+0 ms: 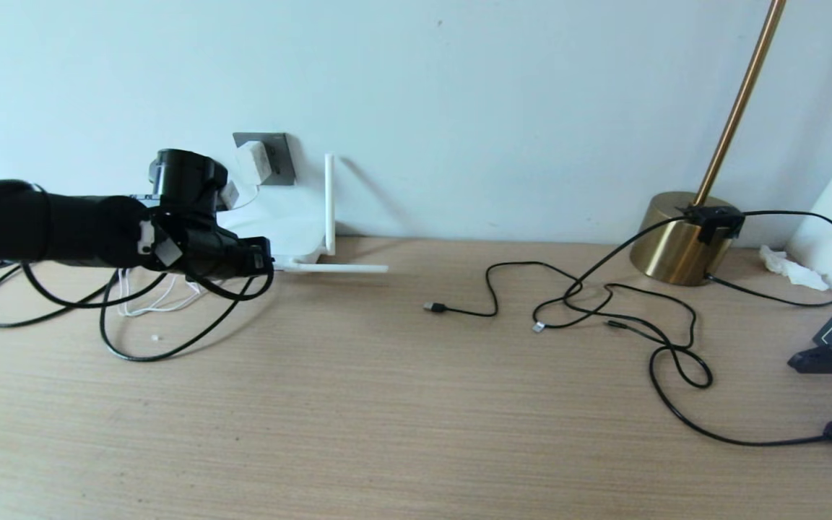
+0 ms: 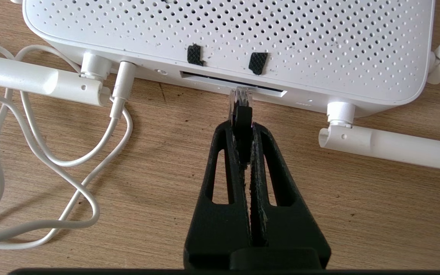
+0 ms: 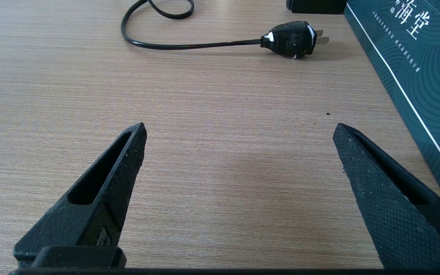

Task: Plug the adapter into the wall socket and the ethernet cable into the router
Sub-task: Align cable and router interface

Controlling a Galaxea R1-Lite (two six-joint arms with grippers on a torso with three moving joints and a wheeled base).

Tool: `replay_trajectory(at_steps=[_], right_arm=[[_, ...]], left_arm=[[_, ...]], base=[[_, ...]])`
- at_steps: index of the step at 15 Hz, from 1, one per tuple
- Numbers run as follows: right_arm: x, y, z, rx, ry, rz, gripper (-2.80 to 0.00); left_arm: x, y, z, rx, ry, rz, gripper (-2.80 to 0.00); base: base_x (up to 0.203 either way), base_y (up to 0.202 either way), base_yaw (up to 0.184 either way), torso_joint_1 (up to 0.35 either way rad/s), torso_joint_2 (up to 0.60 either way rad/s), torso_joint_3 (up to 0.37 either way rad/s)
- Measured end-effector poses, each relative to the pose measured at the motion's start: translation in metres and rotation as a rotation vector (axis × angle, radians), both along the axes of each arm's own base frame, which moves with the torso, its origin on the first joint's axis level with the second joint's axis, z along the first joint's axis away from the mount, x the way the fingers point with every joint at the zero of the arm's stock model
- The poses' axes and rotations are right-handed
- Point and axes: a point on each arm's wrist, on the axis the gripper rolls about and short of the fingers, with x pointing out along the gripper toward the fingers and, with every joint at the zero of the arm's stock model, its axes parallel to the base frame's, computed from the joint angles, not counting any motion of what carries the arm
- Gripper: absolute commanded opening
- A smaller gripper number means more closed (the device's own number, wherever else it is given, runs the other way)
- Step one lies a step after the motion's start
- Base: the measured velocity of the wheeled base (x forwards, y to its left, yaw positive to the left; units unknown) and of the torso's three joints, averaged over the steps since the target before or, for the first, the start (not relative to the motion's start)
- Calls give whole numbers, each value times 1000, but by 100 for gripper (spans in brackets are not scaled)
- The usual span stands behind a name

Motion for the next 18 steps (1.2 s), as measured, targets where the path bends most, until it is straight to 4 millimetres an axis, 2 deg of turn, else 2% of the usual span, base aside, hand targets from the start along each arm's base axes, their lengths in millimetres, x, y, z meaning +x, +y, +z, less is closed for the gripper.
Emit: replay_trajectory(at_steps=[18], right_arm=[[0, 0, 0, 0, 0, 0, 0]], left_arm=[[-6, -6, 0, 14, 14, -19, -280]], base=[[0, 0, 0, 0, 0, 0]])
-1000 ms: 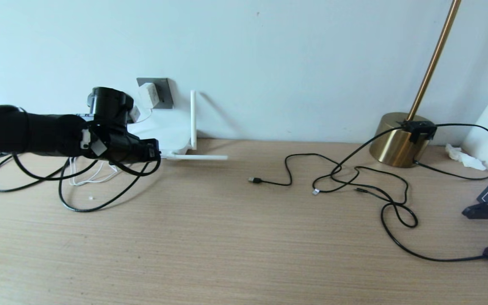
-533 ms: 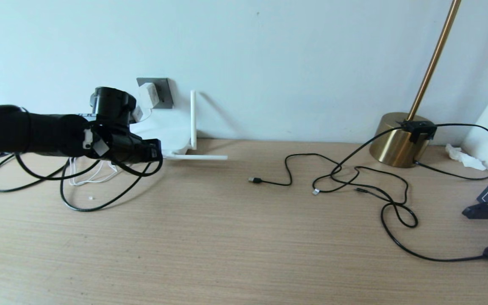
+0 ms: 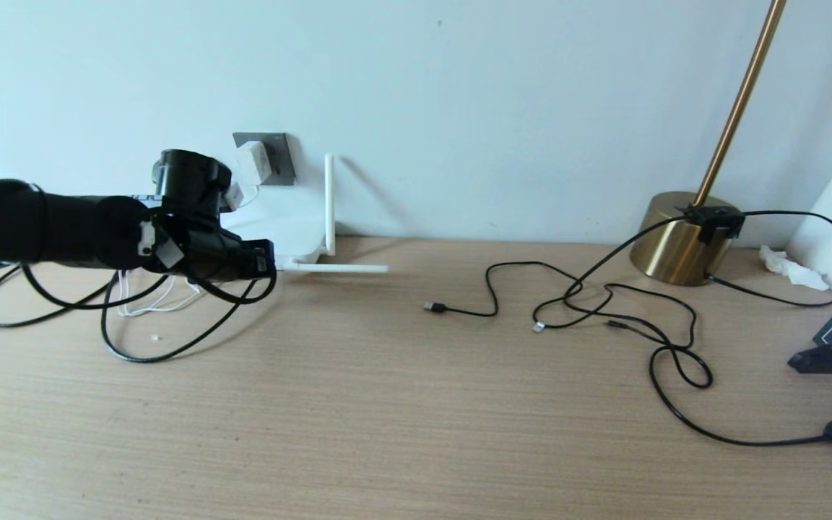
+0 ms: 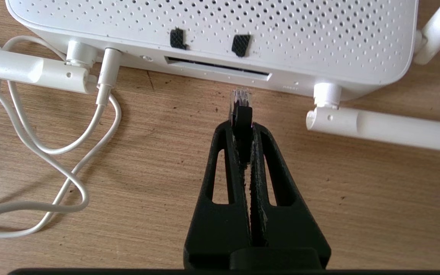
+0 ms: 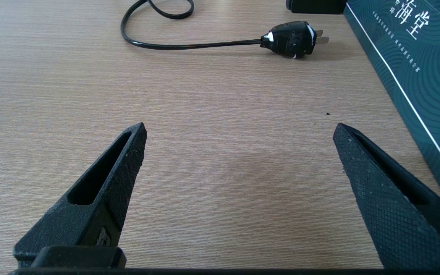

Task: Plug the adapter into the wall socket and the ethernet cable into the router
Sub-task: Align cable and router interface

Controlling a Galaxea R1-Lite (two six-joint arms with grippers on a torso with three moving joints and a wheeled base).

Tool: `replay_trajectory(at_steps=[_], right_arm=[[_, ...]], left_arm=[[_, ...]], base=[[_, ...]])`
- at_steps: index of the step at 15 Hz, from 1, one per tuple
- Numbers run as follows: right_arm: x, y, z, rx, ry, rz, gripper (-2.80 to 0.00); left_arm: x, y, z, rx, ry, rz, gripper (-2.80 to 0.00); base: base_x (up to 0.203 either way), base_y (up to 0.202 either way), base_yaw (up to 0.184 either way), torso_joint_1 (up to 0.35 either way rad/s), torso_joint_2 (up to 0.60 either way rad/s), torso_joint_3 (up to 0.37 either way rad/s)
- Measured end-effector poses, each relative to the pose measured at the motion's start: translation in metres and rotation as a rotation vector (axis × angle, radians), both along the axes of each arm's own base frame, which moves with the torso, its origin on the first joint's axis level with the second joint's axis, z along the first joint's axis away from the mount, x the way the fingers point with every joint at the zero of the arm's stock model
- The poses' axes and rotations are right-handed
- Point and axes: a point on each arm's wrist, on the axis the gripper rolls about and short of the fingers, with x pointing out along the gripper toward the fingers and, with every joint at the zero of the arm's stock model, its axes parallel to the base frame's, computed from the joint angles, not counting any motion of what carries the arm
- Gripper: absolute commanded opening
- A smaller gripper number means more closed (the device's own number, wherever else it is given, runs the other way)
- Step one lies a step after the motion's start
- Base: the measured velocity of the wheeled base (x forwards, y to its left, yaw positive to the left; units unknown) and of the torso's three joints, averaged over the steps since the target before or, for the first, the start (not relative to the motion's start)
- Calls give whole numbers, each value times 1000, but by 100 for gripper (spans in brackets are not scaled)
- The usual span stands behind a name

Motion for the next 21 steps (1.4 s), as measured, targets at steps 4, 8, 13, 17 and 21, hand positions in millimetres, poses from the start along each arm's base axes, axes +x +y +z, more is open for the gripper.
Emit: replay_trajectory(at_steps=[4, 8, 13, 17, 21], right_arm=[[0, 0, 0, 0, 0, 0, 0], [0, 0, 0, 0, 0, 0, 0], [0, 0, 0, 0, 0, 1, 0], [0, 0, 0, 0, 0, 1, 0], [0, 0, 0, 0, 0, 1, 0]], left_arm=[[-2, 5, 0, 14, 1, 2, -280], [-1, 12, 1, 12, -3, 19, -280], [-1, 22, 1, 10, -5, 42, -280], [0, 27, 3, 9, -11, 52, -280], [3, 28, 3, 2, -16, 46, -280]], base=[[0, 0, 0, 0, 0, 0], [0, 0, 0, 0, 0, 0], [0, 0, 0, 0, 0, 0], [0, 0, 0, 0, 0, 0], [0, 0, 0, 0, 0, 0]])
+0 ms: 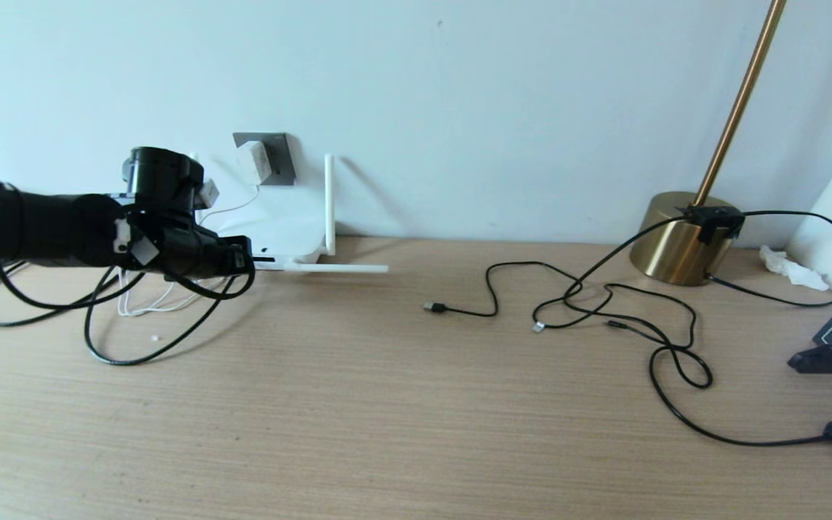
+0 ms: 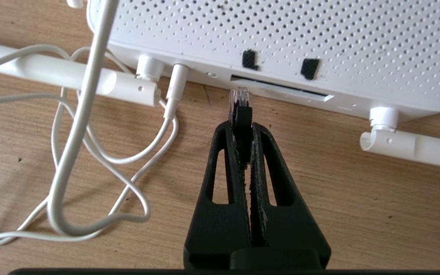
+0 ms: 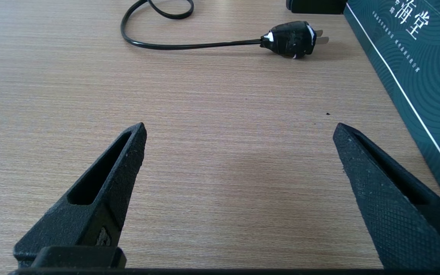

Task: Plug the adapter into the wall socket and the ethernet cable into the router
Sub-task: Align cable and router interface

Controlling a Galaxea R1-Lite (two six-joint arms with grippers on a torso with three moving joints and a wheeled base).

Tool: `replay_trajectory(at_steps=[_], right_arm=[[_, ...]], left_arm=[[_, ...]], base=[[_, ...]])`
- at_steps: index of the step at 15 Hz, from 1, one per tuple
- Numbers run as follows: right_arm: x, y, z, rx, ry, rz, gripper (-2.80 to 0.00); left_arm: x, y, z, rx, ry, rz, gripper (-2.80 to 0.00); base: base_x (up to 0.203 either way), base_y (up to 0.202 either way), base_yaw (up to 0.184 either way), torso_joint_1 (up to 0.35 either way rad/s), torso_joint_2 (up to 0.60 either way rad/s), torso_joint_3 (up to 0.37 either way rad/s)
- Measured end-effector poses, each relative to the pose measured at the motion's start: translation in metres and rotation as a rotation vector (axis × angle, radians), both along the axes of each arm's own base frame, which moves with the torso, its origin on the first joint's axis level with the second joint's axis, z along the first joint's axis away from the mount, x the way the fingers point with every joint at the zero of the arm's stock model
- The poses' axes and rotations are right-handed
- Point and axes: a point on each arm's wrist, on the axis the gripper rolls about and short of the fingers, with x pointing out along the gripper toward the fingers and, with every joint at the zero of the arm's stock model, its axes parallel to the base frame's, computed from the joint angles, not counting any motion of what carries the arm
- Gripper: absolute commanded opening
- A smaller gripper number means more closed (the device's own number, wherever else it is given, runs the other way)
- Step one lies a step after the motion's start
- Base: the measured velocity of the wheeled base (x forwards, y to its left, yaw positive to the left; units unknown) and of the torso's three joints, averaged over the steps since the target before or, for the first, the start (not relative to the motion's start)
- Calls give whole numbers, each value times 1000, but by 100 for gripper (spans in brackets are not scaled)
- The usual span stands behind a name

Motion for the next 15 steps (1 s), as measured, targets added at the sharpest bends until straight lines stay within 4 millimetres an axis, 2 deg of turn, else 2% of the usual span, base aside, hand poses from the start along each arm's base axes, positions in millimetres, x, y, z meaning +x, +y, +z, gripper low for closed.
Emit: replay_trajectory(at_steps=[15], right_arm=[[0, 0, 0, 0, 0, -1, 0]], left_arm=[[12, -1, -5, -3, 0, -2, -280]], base=[[0, 0, 0, 0, 0, 0]])
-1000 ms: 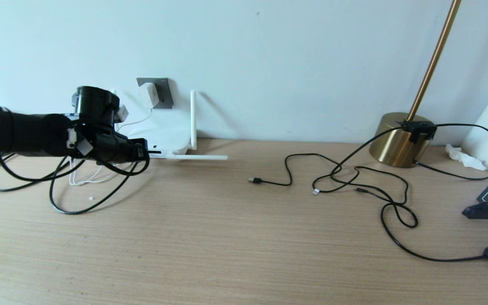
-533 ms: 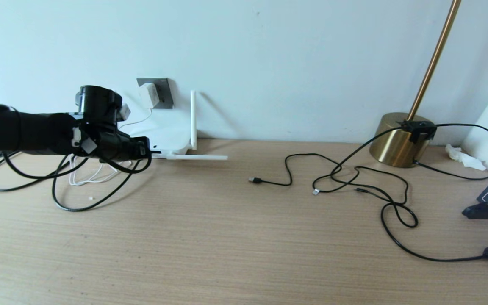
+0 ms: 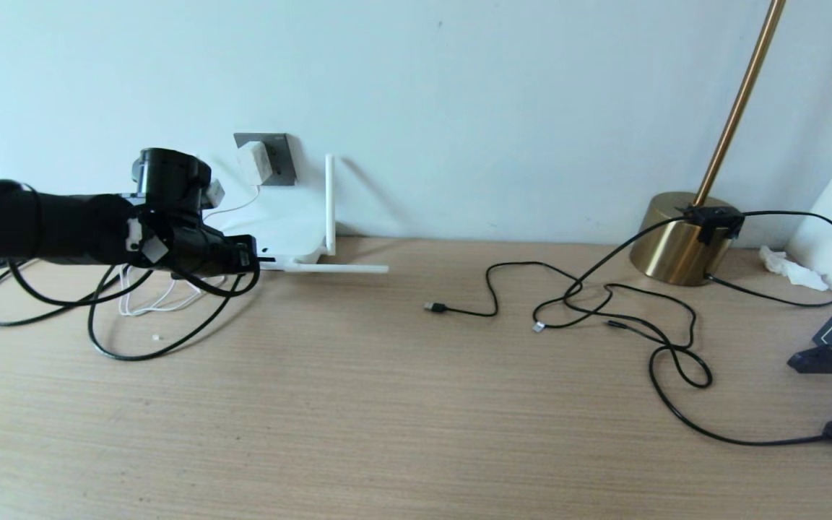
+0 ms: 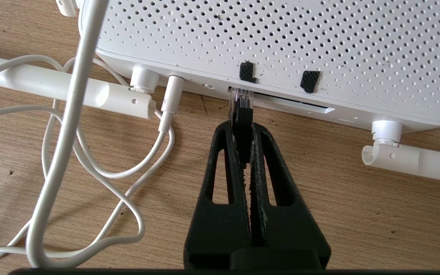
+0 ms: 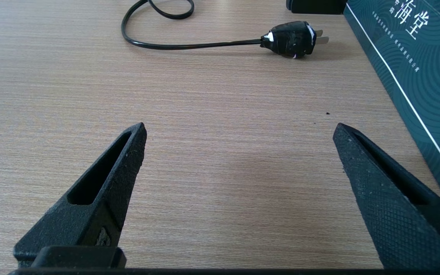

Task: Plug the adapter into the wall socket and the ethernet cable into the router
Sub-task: Align cable and router interface

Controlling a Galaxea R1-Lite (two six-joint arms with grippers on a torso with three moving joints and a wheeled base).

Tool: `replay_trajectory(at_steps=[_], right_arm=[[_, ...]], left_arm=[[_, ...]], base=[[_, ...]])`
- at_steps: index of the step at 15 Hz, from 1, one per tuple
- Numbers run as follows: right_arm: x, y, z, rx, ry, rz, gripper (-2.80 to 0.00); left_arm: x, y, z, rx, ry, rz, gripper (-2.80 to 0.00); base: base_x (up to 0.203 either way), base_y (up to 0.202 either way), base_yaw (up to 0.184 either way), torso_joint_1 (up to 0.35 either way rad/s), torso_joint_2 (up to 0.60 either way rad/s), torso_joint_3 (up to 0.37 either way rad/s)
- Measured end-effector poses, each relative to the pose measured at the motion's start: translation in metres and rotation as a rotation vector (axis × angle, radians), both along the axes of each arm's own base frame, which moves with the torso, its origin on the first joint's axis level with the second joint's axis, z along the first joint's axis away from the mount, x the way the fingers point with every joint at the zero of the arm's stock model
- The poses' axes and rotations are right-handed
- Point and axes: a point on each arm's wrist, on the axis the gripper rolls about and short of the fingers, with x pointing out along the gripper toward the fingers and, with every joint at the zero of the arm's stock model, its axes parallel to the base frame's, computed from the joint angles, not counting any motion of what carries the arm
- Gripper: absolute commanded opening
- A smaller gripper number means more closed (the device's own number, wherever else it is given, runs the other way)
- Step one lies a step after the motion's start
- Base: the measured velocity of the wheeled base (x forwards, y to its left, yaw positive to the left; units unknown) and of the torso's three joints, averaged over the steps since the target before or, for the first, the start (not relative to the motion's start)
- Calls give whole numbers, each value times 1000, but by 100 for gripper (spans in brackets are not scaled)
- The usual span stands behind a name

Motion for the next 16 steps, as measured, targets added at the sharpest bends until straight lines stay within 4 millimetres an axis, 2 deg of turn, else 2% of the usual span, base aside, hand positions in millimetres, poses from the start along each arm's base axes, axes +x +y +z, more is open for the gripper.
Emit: replay_trajectory(at_steps=[16], right_arm=[[0, 0, 0, 0, 0, 0, 0]], left_arm=[[-2, -1, 5, 4, -12, -5, -280]], base=[[0, 0, 0, 0, 0, 0]])
